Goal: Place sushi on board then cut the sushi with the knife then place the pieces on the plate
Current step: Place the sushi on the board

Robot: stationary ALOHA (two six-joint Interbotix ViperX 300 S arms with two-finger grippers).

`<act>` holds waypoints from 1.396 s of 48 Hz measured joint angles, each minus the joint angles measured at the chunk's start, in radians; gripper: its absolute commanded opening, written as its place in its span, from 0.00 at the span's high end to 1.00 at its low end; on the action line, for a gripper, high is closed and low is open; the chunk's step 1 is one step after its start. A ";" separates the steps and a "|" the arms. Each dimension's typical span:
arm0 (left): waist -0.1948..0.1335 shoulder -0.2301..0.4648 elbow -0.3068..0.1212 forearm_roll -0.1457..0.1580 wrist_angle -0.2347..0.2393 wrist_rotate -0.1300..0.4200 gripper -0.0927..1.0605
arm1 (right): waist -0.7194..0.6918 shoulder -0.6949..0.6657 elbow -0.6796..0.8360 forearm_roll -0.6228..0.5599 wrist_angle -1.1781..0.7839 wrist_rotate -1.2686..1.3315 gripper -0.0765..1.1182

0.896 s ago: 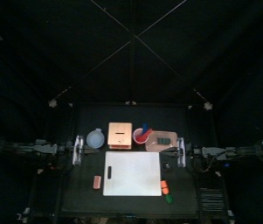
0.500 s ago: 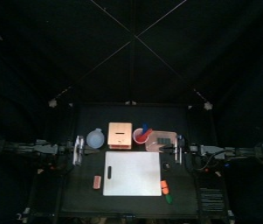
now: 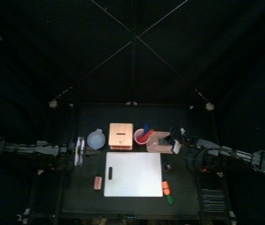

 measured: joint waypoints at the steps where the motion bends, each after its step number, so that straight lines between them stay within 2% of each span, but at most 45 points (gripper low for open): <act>1: 0.002 0.000 0.000 0.000 0.000 0.000 0.94 | -0.002 0.006 0.003 -0.003 0.000 0.002 0.45; 13: 0.011 0.000 0.008 0.000 0.000 0.002 0.94 | -0.017 0.084 0.025 -0.057 0.000 0.006 0.13; 18: 0.014 0.000 0.009 0.002 0.000 0.002 0.94 | -0.025 0.135 0.026 -0.066 -0.003 0.005 0.05; 57: 0.035 0.000 0.021 0.002 0.000 -0.002 0.94 | -0.097 0.497 0.008 -0.101 -0.095 0.002 0.08; 61: 0.037 0.000 0.021 0.000 0.000 0.002 0.94 | -0.097 0.522 0.000 -0.101 -0.097 0.003 0.10; 67: 0.037 0.000 0.021 0.000 0.000 0.000 0.94 | -0.097 0.543 -0.003 -0.101 -0.097 0.003 0.19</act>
